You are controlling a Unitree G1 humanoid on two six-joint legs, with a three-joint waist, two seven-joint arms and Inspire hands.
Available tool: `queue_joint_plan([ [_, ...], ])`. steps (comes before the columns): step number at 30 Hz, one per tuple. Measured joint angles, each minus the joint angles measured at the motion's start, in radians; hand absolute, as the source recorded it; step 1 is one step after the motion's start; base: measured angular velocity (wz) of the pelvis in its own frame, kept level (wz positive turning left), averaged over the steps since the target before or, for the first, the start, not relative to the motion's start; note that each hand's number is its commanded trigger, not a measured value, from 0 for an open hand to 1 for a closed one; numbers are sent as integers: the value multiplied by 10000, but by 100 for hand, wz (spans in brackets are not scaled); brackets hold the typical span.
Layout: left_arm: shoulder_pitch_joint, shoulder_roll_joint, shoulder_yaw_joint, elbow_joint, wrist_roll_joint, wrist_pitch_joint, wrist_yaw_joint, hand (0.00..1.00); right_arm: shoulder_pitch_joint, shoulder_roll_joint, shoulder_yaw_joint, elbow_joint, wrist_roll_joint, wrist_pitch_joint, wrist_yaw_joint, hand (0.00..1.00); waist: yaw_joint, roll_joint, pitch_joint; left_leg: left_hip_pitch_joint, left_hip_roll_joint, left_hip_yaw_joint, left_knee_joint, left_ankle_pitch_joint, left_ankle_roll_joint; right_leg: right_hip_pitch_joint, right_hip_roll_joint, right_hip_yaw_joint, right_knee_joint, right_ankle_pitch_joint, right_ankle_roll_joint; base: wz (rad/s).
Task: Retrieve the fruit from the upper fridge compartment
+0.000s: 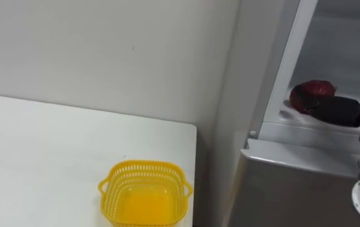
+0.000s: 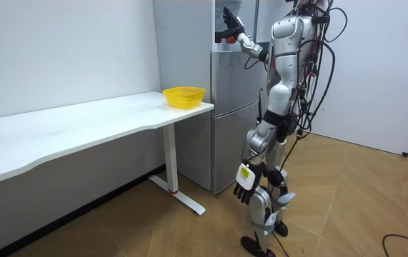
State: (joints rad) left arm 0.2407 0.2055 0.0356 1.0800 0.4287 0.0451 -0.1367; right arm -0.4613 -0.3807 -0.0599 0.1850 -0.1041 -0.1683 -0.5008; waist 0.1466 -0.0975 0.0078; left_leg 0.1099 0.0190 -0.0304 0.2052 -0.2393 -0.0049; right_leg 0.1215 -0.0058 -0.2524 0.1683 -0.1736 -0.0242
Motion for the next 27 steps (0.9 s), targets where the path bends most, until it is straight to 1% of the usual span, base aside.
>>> queue_joint_plan([
  [4,48,10,-2,-2,1,7,36,0,-9,-112,52,84,35,87,47,0,43,50,-22,32,-9,-14,13,4,5,9,-2,16,2,-7,12,0],
  [7,99,1,-16,-3,-6,30,36,0,-153,-297,273,446,25,209,364,0,-6,50,-30,40,-9,-38,15,6,7,14,-8,2,5,-9,15,0],
  [8,108,4,-16,-9,-6,70,38,0,-192,-411,386,489,31,307,498,0,-34,50,-32,45,-9,-35,10,7,8,12,-18,-4,6,-10,18,0],
  [10,109,18,-15,-11,-38,169,39,0,-241,-568,418,522,87,362,730,0,-41,49,-35,49,-7,-42,6,8,9,16,-42,-14,8,-13,22,0],
  [12,98,47,-16,-20,-41,206,38,0,-409,-892,532,847,425,429,1044,0,-45,21,-55,58,-5,-45,5,9,9,21,-75,-28,11,-13,22,0],
  [14,96,81,-16,-40,-29,215,31,0,-500,-1047,718,1003,593,569,1220,0,-53,2,-67,73,2,-56,-3,10,9,47,-72,-30,9,-13,22,0],
  [16,96,105,-16,-71,-16,243,-15,0,-580,-1094,787,1189,587,597,1453,0,-68,-34,-90,82,5,-56,-2,10,9,54,-72,-39,15,-13,22,0],
  [20,142,168,-6,-483,-9,374,-238,0,-675,-1201,794,1341,591,757,1882,0,-48,-170,-57,78,-7,-66,14,14,13,81,-83,-80,15,-13,22,1],
  [22,194,204,-5,-621,2,385,-320,0,-781,-1207,794,1626,619,758,2012,0,-40,-235,-62,110,-12,-44,24,18,18,126,-83,-90,15,-12,21,0],
  [23,231,207,1,-627,-6,394,-338,0,-913,-1212,795,1933,634,749,2153,0,-27,-247,-38,171,-18,-33,16,18,19,179,-74,-51,7,-13,22,0],
  [25,233,209,17,-627,5,416,-434,0,-1206,-1232,782,2467,650,772,2422,0,-44,-285,-45,202,-33,-58,7,17,20,208,-79,-11,-3,-27,32,0],
  [27,210,210,23,-638,8,425,-549,0,-1513,-1462,784,2985,783,815,2899,0,-64,-341,-24,152,-72,-126,-14,16,23,203,-72,-32,-5,-48,50,9],
])
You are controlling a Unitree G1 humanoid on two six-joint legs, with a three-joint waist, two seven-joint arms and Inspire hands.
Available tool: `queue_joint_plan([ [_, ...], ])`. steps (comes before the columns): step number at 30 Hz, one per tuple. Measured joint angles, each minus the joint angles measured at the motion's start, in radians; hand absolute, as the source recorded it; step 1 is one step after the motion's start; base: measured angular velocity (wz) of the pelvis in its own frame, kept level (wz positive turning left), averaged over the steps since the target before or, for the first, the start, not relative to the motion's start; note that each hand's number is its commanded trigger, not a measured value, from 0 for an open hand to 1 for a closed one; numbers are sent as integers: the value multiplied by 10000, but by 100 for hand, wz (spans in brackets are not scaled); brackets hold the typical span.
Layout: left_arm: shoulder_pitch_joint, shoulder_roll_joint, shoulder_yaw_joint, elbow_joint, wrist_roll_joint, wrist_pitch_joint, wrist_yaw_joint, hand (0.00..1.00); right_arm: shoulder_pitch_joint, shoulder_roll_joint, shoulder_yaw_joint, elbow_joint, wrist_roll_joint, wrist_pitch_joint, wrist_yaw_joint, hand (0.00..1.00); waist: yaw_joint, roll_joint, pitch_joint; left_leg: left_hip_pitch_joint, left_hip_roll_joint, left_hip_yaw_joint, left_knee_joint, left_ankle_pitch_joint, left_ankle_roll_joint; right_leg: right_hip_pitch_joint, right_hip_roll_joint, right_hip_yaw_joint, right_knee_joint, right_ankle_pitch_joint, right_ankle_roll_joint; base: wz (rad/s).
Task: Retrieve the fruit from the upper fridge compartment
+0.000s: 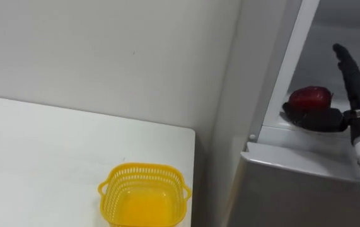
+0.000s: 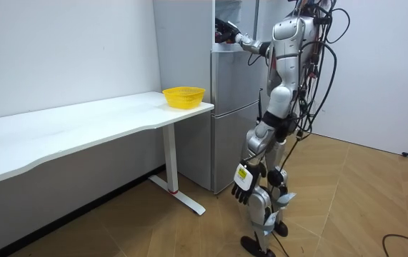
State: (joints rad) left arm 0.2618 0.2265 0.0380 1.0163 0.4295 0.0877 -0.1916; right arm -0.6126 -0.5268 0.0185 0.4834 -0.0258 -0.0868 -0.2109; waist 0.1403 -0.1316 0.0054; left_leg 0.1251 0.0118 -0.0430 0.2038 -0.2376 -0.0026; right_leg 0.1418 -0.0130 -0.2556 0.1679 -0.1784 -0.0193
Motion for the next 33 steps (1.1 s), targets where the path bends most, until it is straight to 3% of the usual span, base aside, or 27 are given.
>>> queue_joint_plan([
  [6,-4,5,-2,-2,-3,174,-169,0,-392,-167,7,600,30,233,818,0,19,-171,-77,23,-42,-147,27,19,30,36,-17,-76,9,-2,7,4],
  [7,-5,7,-2,-2,-3,181,-169,0,-392,-170,12,600,104,237,874,13,17,-184,-77,36,-42,-157,25,19,30,50,-17,-82,8,-2,7,6],
  [8,-26,21,-1,-2,-9,227,-171,0,-391,-169,16,635,284,253,1004,51,6,-194,-73,68,-39,-175,25,19,31,97,-14,-97,-6,-2,7,3],
  [9,-42,21,-2,-3,-10,295,-174,0,-391,-172,14,653,369,371,1162,54,-14,-193,-69,119,-37,-175,26,19,30,156,-15,-101,-12,-3,9,0],
  [10,-59,21,-3,-3,-8,344,-175,0,-392,-189,14,678,377,422,1261,84,-17,-185,-64,139,-37,-175,27,19,31,175,-15,-101,-10,-4,11,0],
  [11,-105,21,0,-3,1,421,-182,0,-393,-233,8,757,384,464,1426,100,-15,-181,-61,148,-33,-177,21,19,31,178,-13,-104,-7,-4,11,0],
  [18,-255,19,-2,-2,34,761,-177,0,-1049,-351,6,1856,867,654,2292,100,27,-91,-11,168,-27,-182,-56,13,31,183,-21,-170,45,-3,9,0],
  [33,-314,87,0,-8,22,815,-92,0,-1524,-414,-13,2470,1421,748,2645,100,40,-93,-39,266,-10,-110,-4,20,31,212,-8,-143,21,-3,9,0],
])
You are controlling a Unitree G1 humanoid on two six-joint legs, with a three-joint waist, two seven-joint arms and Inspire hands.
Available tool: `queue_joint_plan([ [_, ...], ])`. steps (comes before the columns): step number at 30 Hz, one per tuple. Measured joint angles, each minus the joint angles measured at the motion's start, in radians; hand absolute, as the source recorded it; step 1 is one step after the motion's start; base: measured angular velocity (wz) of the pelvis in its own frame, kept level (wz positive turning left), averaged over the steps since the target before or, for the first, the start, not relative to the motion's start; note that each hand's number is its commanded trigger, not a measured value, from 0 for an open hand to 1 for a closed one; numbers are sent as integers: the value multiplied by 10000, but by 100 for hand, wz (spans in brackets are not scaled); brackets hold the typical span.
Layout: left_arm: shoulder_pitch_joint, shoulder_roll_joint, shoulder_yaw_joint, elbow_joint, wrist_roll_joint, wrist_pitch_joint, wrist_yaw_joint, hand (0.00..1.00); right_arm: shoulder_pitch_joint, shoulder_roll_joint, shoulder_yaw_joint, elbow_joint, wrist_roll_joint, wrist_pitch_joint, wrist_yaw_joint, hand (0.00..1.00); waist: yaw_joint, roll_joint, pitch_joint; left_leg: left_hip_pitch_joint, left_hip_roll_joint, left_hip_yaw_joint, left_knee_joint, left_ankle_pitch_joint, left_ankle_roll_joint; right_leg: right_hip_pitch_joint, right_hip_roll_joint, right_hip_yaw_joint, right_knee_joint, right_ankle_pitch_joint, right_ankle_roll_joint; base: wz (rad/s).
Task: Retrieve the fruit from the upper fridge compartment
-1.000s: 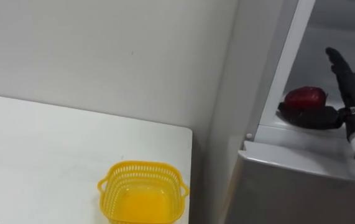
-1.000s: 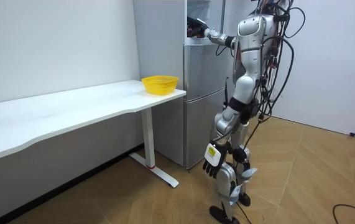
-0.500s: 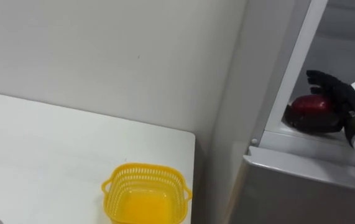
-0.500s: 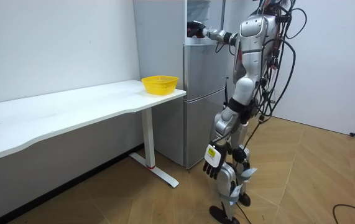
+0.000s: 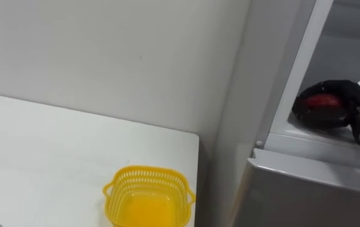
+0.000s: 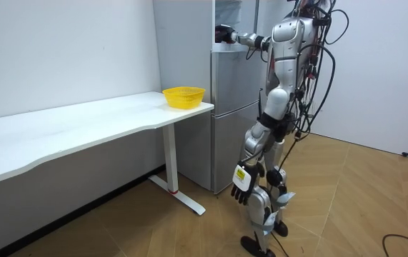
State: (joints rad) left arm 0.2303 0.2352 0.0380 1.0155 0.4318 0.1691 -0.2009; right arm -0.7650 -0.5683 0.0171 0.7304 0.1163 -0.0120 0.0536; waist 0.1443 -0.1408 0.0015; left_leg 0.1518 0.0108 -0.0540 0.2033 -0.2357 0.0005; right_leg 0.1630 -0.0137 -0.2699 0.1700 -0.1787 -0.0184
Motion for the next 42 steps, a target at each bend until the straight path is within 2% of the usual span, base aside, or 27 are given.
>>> queue_joint_plan([
  [7,-162,100,-3,62,-55,-8,361,0,34,2,84,-290,155,85,-45,100,-25,30,22,-12,22,86,-10,-1,-1,6,12,27,-2,0,0,-2],
  [9,-188,128,-28,7,-53,-12,429,0,40,17,180,-487,196,134,-184,100,-14,71,51,-70,26,104,-28,-9,-4,-56,29,101,3,1,-1,-2],
  [13,-180,162,-129,-100,-66,-7,481,0,228,15,404,-1057,232,266,-593,100,-47,77,39,-70,28,111,-50,-10,-5,-93,40,120,4,2,-4,0],
  [16,-194,149,-164,-139,-66,-24,533,0,985,90,274,-2399,228,360,-974,100,-42,144,-42,-48,36,146,-35,-9,-5,-107,46,185,3,3,-5,-4],
  [19,-193,115,-308,-51,-64,-91,645,0,1888,364,279,-3979,9,358,-1442,100,-65,354,-95,9,28,239,3,-8,-4,-40,21,228,6,3,-4,-8],
  [20,-194,91,-333,-12,-68,-160,680,0,2144,475,261,-4574,-120,358,-1623,100,-128,455,-71,11,23,257,-6,-7,-3,-47,13,237,2,3,-4,-7],
  [24,-196,32,-317,257,-59,-249,943,0,2985,981,135,-6161,-487,359,-2097,100,-338,676,-70,22,48,323,-51,-5,-2,-75,8,270,-8,1,0,-3],
  [27,-119,-108,-310,254,-66,-316,1033,0,3914,1345,-20,-7605,-786,339,-2378,100,-369,797,-29,-6,58,347,-52,-6,-3,-100,12,264,-3,1,0,0],
  [31,-28,-305,-324,267,-69,-397,1104,0,4404,1724,-11,-8657,-911,330,-2649,100,-412,900,-19,-31,84,517,-83,-7,-4,-193,68,443,18,3,-5,-8],
  [33,4,-359,-325,300,-77,-456,1173,0,4641,2043,7,-9515,-1275,314,-2860,100,-474,903,-21,-28,97,518,-96,-10,-7,-207,93,474,29,6,-11,-2],
  [35,11,-433,-323,317,-62,-479,1310,0,4665,2086,12,-9996,-1707,145,-3016,100,-535,924,-23,-24,96,523,-125,-10,-7,-206,98,492,23,8,-14,0],
  [37,26,-475,-335,399,-65,-556,1354,0,4667,2270,12,-10433,-2445,-57,-3265,100,-569,974,-58,-22,94,532,-129,-10,-7,-203,99,499,26,9,-16,0],
  [39,15,-495,-512,534,-71,-760,1530,0,4672,2522,10,-11037,-3073,-423,-3647,100,-628,1017,-73,-6,103,534,-149,-10,-7,-209,113,532,31,9,-16,0],
  [42,-71,-603,-550,769,-80,-997,1719,0,4674,2684,14,-11522,-3845,-1039,-4165,100,-624,1071,-84,31,110,549,-177,-10,-7,-206,123,568,35,10,-17,-1],
])
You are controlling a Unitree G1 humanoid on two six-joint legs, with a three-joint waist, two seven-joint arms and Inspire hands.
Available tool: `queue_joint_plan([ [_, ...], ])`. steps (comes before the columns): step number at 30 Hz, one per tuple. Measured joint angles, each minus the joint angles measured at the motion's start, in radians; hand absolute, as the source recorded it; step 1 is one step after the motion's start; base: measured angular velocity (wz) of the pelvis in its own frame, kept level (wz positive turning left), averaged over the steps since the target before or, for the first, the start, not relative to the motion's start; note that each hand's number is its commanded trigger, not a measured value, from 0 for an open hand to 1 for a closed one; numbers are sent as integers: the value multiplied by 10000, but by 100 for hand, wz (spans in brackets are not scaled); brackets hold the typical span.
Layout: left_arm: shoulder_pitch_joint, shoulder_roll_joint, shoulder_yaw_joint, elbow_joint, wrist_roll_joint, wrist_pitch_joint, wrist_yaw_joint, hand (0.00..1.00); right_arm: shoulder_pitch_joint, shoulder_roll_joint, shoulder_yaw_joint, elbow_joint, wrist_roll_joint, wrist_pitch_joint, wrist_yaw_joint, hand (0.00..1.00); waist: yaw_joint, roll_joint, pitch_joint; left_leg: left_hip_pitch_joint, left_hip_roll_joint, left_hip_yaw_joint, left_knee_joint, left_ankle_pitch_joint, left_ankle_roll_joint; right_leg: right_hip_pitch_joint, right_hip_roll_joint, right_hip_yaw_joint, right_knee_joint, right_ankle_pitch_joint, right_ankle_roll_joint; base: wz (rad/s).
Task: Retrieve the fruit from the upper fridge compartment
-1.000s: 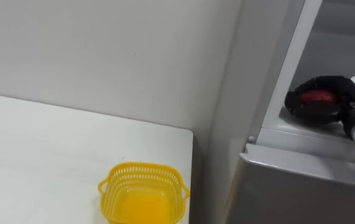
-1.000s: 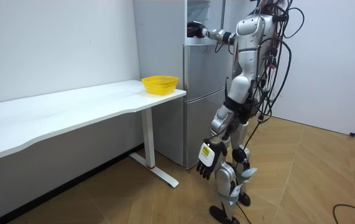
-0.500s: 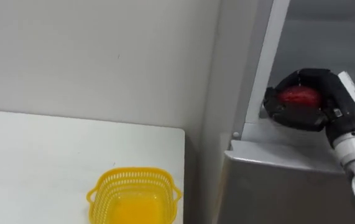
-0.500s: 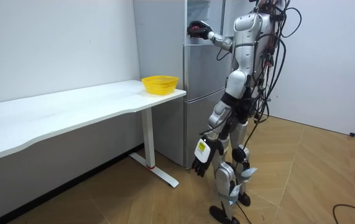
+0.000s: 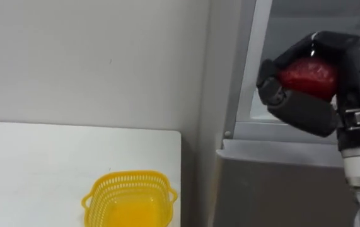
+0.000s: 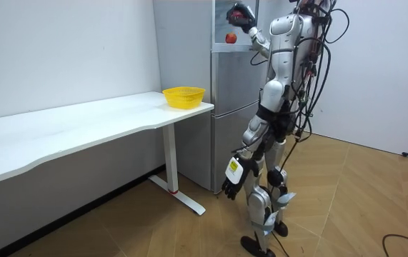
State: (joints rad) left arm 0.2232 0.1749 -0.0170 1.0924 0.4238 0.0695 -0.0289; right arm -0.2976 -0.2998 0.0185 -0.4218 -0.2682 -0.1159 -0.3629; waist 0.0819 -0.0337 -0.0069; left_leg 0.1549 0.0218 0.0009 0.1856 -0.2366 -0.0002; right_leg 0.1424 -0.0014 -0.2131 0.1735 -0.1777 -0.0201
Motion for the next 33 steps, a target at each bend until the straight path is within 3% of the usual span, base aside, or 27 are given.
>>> queue_joint_plan([
  [4,59,-91,-76,107,0,-178,56,0,1,30,177,-592,-469,-214,-374,100,144,70,12,156,40,228,-139,0,0,-3,41,149,32,1,-2,-16],
  [10,-59,-86,-286,121,10,-285,-87,0,1,116,1005,-1073,-1193,-736,-293,100,208,9,27,117,35,261,-182,-1,1,-97,28,180,115,1,-1,-1],
  [16,-267,47,-279,103,4,-364,-255,0,0,107,1521,-1058,-1337,-941,174,100,553,-207,52,-47,29,224,-175,-1,1,-257,17,158,133,1,-1,0],
  [22,-414,240,-265,104,15,-325,-418,0,-41,-7,2065,-598,-1743,-806,677,100,859,-653,106,-294,21,-85,-44,7,-7,-363,-7,-178,140,0,0,14],
  [27,-567,382,-166,99,26,-320,-495,0,-434,-209,2554,1551,-2276,-609,1054,100,1396,-1055,198,-398,-26,-391,127,4,-2,-255,-69,-491,124,-2,4,16],
  [32,-474,506,93,100,24,-251,-609,0,-664,-527,2765,3158,-2259,-301,1322,100,1939,-1216,190,-393,-84,-763,136,2,1,-106,-109,-701,118,-17,28,23],
  [33,-377,526,188,97,21,-247,-684,0,-673,-534,2765,3512,-2258,-207,1348,100,2011,-1271,209,-383,-124,-898,157,3,3,-30,-155,-915,123,-48,81,30],
])
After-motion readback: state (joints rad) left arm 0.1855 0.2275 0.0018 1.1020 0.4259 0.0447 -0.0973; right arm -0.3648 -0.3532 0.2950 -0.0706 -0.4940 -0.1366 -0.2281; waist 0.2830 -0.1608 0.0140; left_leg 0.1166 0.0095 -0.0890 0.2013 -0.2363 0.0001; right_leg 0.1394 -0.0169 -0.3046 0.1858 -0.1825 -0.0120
